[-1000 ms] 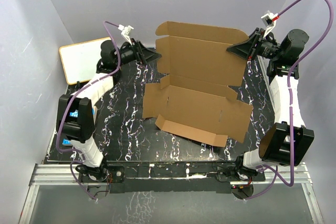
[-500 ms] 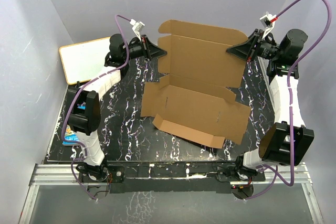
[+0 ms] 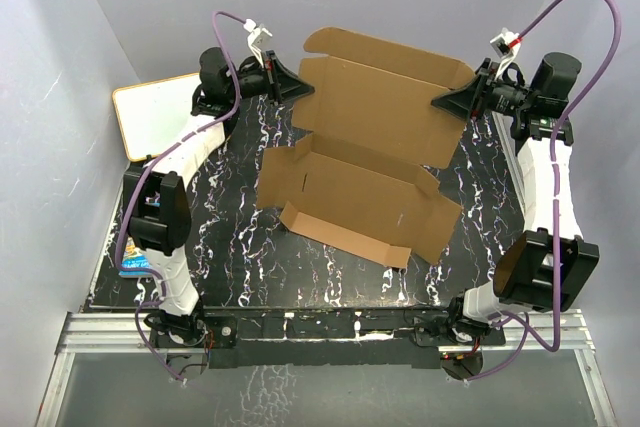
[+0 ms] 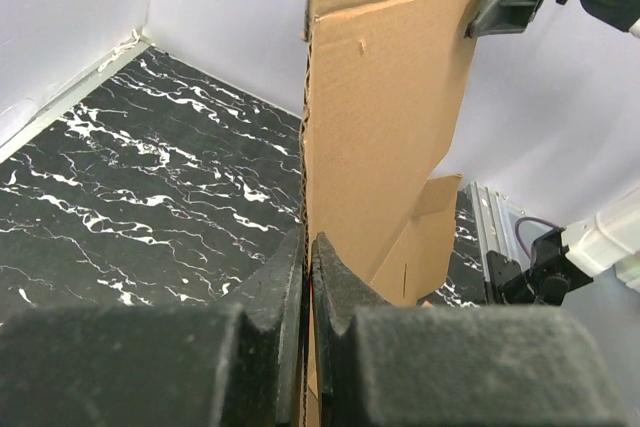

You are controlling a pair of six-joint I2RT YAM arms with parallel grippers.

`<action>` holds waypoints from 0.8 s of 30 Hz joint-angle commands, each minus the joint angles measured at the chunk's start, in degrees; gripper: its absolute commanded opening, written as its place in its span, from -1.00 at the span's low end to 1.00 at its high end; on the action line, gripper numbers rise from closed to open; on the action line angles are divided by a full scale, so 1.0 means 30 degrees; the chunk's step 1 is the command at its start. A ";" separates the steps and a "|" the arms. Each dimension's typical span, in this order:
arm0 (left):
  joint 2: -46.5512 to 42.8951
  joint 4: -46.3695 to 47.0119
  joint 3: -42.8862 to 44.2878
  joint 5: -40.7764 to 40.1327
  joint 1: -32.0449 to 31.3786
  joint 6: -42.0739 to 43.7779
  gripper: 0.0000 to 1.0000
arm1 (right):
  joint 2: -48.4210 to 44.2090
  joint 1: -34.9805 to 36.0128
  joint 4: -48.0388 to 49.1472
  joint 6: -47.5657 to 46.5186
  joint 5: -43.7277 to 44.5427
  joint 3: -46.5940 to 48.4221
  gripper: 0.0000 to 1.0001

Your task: Fold the paper box

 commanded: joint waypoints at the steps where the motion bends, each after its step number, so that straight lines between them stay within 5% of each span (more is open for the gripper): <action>1: 0.0167 -0.0531 0.1223 0.1199 0.0037 0.0798 -1.00 | 0.0116 0.0054 -0.0057 -0.0996 -0.0192 0.1211 -0.40; 5: 0.0505 -0.0814 0.1905 0.1292 0.0038 0.0773 -1.00 | 0.0310 0.0111 0.0258 -0.0646 -0.0867 0.1495 -0.82; 9: 0.0565 -0.1189 0.2148 0.0571 0.0148 0.0689 -1.00 | -0.0152 0.0114 0.0646 -0.0581 -0.0460 0.1368 -0.84; 15: -0.1767 -0.0048 -0.1322 -0.3074 0.2017 -0.1293 -0.17 | -0.0689 0.0056 0.1536 0.0129 -0.0144 0.1539 -0.84; 20: -0.6089 0.0255 -0.7732 -0.5524 0.4412 -0.2191 0.14 | -0.0931 0.0056 0.3593 0.2355 -0.0619 0.1672 -0.84; 24: -0.9347 -0.2203 -1.1870 -0.7996 0.4693 0.0501 0.40 | -0.0710 0.0048 0.3924 0.3348 -0.0951 0.2631 -0.84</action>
